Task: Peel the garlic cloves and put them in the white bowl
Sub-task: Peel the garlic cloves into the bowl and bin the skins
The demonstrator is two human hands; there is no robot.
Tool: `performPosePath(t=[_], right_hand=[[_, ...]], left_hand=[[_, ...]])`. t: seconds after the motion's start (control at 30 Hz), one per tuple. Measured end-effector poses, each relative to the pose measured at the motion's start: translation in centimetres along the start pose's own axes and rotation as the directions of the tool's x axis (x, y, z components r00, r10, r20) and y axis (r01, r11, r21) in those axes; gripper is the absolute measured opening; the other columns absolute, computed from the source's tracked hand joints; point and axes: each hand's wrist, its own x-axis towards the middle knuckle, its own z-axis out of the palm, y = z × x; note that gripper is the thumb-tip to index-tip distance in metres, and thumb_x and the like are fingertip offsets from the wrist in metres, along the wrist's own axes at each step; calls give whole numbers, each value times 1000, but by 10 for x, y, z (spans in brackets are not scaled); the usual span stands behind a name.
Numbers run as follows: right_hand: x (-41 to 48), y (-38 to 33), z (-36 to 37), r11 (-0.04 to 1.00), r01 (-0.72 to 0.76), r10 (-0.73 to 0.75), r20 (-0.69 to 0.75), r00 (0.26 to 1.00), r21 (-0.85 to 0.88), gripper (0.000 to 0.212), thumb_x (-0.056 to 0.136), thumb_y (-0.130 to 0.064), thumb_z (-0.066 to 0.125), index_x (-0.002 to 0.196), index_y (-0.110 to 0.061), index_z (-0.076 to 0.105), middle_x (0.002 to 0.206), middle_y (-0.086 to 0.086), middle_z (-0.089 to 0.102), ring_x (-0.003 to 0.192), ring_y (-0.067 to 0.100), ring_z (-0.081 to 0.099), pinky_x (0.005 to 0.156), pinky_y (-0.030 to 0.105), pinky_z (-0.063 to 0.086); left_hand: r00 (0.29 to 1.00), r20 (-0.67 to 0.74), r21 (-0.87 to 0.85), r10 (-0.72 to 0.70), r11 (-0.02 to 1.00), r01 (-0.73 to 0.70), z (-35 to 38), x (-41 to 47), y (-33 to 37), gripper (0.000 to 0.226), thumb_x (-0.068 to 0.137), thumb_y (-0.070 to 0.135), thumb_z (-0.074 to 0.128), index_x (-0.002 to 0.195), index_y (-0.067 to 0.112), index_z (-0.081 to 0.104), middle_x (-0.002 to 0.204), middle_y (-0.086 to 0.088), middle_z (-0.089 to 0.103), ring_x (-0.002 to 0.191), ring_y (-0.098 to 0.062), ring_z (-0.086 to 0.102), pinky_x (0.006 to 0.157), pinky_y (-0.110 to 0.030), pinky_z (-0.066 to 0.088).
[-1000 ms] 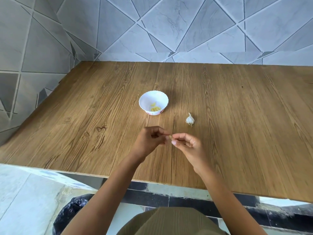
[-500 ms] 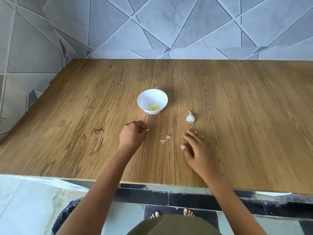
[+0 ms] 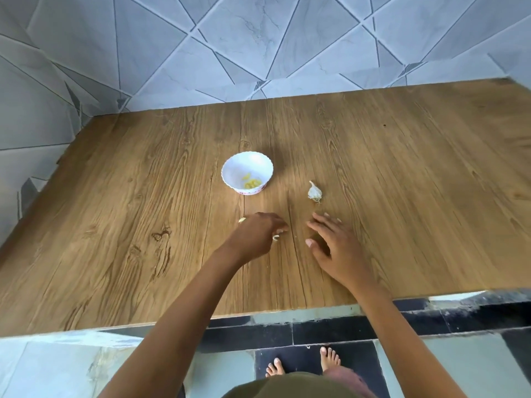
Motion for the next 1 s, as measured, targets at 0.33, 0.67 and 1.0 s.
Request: performPosePath(t=[0.33, 0.67, 1.0], right_hand=[[-1, 0, 0, 997, 33, -30, -46, 998, 70, 40, 94, -27, 56, 131, -14, 54, 142, 3, 46, 137, 19, 35, 114, 33, 21], [6, -47, -37, -316, -383, 383, 486, 786, 868, 28, 101, -21, 41, 115, -4, 58, 110, 10, 64, 104, 18, 61, 93, 30, 49], [19, -44, -58, -703, -333, 339, 708, 620, 628, 31, 99, -15, 39, 83, 2, 59, 64, 13, 63, 65, 20, 60, 64, 28, 48]], left_hand=[[991, -122, 70, 59, 996, -51, 5, -17, 9, 13, 79, -4, 64, 82, 5, 73, 85, -9, 70, 71, -24, 67, 61, -30, 52], [950, -181, -472, -256, 870, 145, -14, 7, 43, 14, 78, 1, 70, 78, 14, 73, 70, 8, 69, 63, 1, 61, 64, -15, 49], [949, -303, -93, -86, 994, 60, 7, 20, 86, 19, 79, 11, 58, 90, 17, 72, 83, 1, 69, 72, -19, 64, 63, -37, 53]])
